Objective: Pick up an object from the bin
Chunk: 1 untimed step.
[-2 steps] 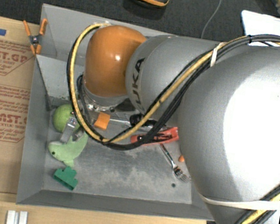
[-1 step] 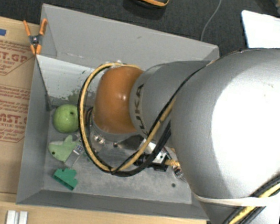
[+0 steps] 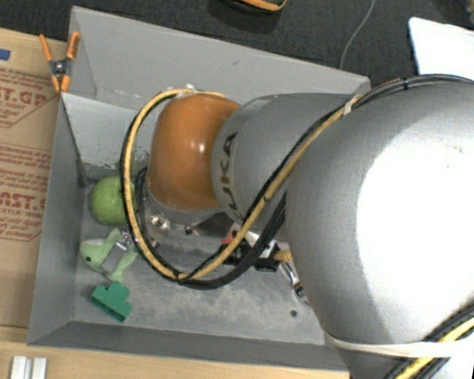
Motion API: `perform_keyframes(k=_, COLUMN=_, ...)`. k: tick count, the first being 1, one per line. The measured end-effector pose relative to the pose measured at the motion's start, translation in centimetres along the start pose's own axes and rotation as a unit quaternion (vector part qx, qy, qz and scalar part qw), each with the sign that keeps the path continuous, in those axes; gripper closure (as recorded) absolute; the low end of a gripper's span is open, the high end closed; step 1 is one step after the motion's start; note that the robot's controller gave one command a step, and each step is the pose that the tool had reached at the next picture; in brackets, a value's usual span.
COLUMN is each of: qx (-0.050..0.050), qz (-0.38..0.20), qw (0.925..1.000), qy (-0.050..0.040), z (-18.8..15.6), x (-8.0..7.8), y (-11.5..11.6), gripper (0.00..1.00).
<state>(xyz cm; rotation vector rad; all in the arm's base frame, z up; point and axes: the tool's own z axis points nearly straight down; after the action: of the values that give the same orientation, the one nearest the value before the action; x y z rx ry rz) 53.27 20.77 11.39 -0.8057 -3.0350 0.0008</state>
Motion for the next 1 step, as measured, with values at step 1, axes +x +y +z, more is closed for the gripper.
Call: perform_keyframes(k=1, qx=0.001, qz=0.136, qw=0.9907, qy=0.0008, z=4.14, x=-1.36, y=4.03, gripper=1.00)
